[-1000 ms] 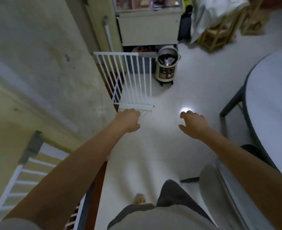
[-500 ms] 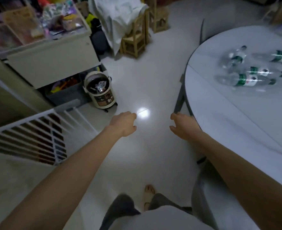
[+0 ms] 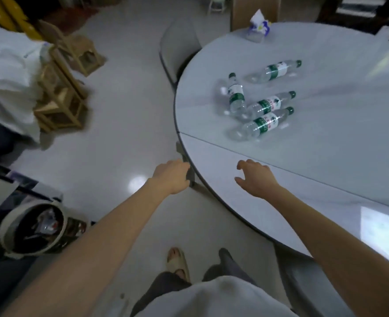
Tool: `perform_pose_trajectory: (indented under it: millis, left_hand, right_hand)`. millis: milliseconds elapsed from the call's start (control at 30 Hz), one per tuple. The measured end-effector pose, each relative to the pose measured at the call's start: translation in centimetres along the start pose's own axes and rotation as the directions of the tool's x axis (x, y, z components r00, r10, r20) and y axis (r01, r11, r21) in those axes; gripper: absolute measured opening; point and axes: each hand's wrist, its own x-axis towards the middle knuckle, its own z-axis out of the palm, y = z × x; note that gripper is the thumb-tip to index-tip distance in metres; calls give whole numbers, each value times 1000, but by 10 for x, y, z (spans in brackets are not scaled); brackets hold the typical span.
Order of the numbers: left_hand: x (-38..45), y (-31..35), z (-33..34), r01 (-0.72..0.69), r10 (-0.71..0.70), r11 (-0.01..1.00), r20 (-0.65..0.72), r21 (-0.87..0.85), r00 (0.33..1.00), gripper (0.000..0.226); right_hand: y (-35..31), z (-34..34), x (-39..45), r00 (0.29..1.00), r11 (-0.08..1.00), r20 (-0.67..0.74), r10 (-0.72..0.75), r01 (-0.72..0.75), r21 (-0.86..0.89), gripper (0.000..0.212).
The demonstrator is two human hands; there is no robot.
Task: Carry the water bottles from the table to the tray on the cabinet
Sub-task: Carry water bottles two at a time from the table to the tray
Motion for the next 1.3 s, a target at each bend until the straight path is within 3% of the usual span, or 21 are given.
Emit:
perform_pose_trajectory:
  millis: [167, 333, 567, 767, 933, 1033, 1167, 1300]
  left_hand:
    - [90, -12, -54, -173, 174, 979, -1, 106, 985, 50]
    - [195, 20, -87, -341, 337, 933, 52, 113, 940, 61]
    - [318, 70, -120, -397, 420, 893, 75, -213, 905, 62]
    - [382, 100, -122, -400, 438, 857, 49, -325, 898, 64]
    - [416, 131, -120, -435, 483, 835, 70, -336, 873, 68]
    - [426, 147, -121, -449, 504, 827, 91, -339, 859, 70]
    - [436, 170, -115, -468, 524, 827, 124, -310, 843, 76]
    - [442, 191, -100, -438, 464, 877, 116, -196, 878, 87]
  right_hand:
    - [9, -16, 38, 966, 933, -11, 259, -247, 262, 41]
    - [52, -22, 85, 855, 734, 27, 518, -460, 500, 45]
    - [104, -39, 162, 712, 396, 147, 686, -535, 747, 61]
    - [104, -42, 229, 559, -5, 322, 764, -494, 869, 65]
    - [109, -36, 250, 443, -122, 370, 816, -495, 860, 69]
    - [116, -34, 243, 409, -111, 360, 838, -519, 848, 66]
    - [137, -25, 219, 314, -74, 304, 899, -577, 813, 65]
    - [153, -14, 209, 220, -108, 272, 937, -557, 823, 68]
